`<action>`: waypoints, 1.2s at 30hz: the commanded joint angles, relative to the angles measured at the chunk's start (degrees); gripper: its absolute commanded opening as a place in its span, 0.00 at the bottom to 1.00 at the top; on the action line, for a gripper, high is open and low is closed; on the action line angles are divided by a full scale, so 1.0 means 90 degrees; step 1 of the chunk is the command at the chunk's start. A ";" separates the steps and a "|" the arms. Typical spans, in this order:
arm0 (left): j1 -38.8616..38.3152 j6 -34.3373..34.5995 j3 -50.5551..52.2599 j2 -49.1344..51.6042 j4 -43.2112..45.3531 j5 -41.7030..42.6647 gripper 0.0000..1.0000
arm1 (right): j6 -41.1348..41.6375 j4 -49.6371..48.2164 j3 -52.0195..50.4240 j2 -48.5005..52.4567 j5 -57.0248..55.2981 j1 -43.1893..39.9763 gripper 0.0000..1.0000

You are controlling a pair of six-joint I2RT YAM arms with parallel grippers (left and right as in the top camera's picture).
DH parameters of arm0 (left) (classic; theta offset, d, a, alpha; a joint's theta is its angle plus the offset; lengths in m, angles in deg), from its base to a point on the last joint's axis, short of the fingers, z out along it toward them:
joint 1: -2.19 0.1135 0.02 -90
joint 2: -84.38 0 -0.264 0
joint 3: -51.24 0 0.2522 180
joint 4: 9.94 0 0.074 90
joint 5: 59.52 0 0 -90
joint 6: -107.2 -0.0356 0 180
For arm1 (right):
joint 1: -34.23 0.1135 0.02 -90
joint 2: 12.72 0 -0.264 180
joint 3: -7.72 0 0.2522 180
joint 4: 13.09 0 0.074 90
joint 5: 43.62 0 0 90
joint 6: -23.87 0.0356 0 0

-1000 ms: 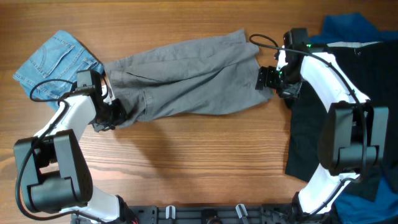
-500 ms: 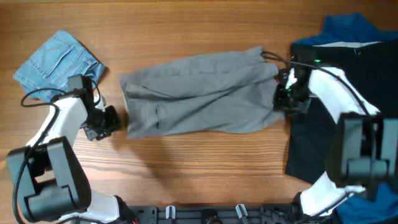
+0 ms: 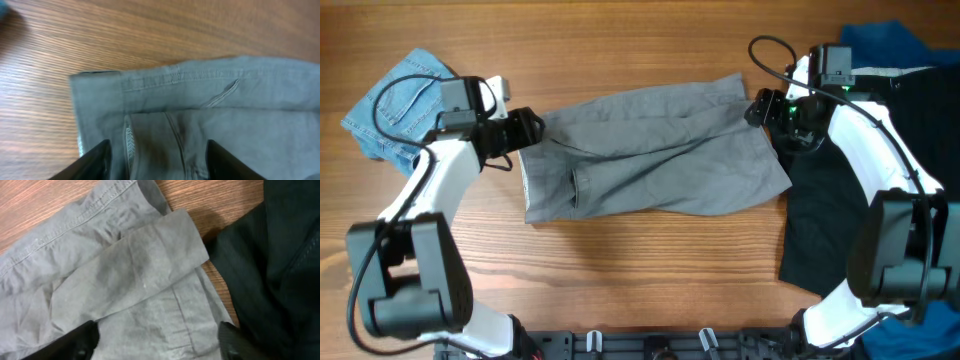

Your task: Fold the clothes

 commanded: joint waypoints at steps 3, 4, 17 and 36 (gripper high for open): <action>-0.0134 -0.0102 -0.0051 0.0474 -0.0092 0.0214 0.05 | 0.0083 -0.0282 0.0032 0.0393 0.0097 0.0034 0.90; -0.0124 -0.0085 -0.0051 0.0447 -0.0102 0.0214 0.04 | 0.0206 -0.0282 0.0029 0.0469 0.0092 0.0034 0.88; 0.0289 0.0134 -0.0051 -0.0231 -0.0928 -0.0542 0.04 | 0.0687 -0.2234 0.0056 0.1205 0.1962 0.0051 0.04; 0.0716 0.0325 -0.0138 -0.1105 -0.0809 0.0568 0.34 | 0.0172 -0.2919 0.0053 0.1205 0.2565 0.0100 0.73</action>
